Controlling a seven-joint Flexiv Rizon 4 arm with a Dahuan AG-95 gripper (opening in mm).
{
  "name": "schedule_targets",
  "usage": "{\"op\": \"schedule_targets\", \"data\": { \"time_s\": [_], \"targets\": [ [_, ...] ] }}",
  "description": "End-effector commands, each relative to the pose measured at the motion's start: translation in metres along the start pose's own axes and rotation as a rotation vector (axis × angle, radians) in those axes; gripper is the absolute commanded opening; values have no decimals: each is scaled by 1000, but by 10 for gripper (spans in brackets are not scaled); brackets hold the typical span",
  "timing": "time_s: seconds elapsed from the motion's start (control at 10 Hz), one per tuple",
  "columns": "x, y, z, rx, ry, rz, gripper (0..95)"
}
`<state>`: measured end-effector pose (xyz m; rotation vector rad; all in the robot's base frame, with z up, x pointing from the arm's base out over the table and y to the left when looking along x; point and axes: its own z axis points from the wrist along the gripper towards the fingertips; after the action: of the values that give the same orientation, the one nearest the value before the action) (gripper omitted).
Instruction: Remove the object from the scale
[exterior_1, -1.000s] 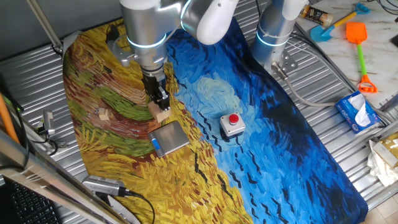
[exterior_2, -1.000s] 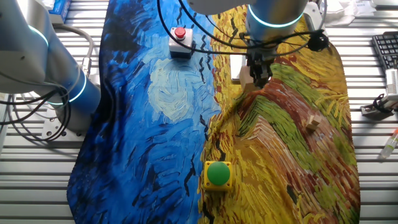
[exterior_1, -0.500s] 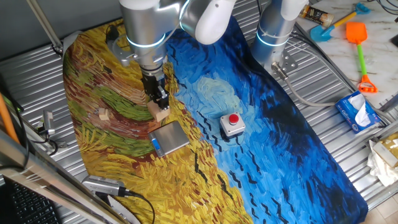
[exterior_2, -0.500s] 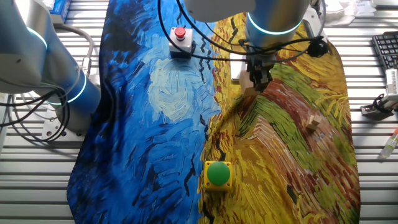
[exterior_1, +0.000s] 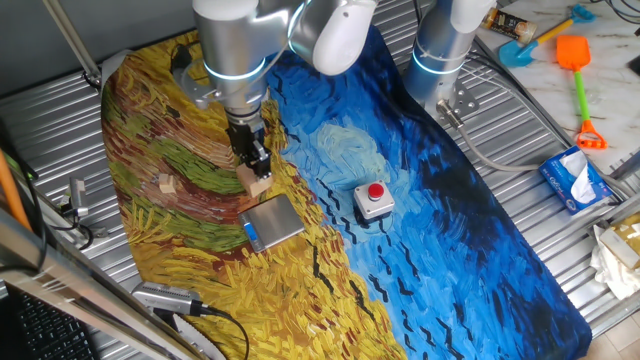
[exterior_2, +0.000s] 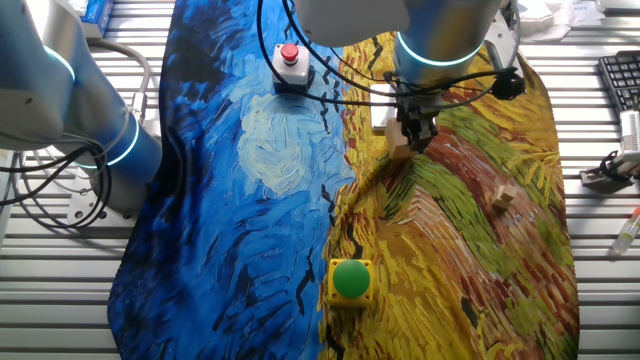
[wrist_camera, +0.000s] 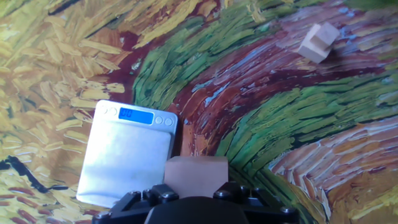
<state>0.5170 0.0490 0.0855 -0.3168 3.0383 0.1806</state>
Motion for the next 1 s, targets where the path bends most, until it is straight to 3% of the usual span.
{"op": "schedule_targets", "data": {
  "time_s": [0.1,1.0],
  "targets": [
    [0,-1,6,-2,-9,-1,0],
    [2,-1,18,-15,-32,-7,0]
  ]
}}
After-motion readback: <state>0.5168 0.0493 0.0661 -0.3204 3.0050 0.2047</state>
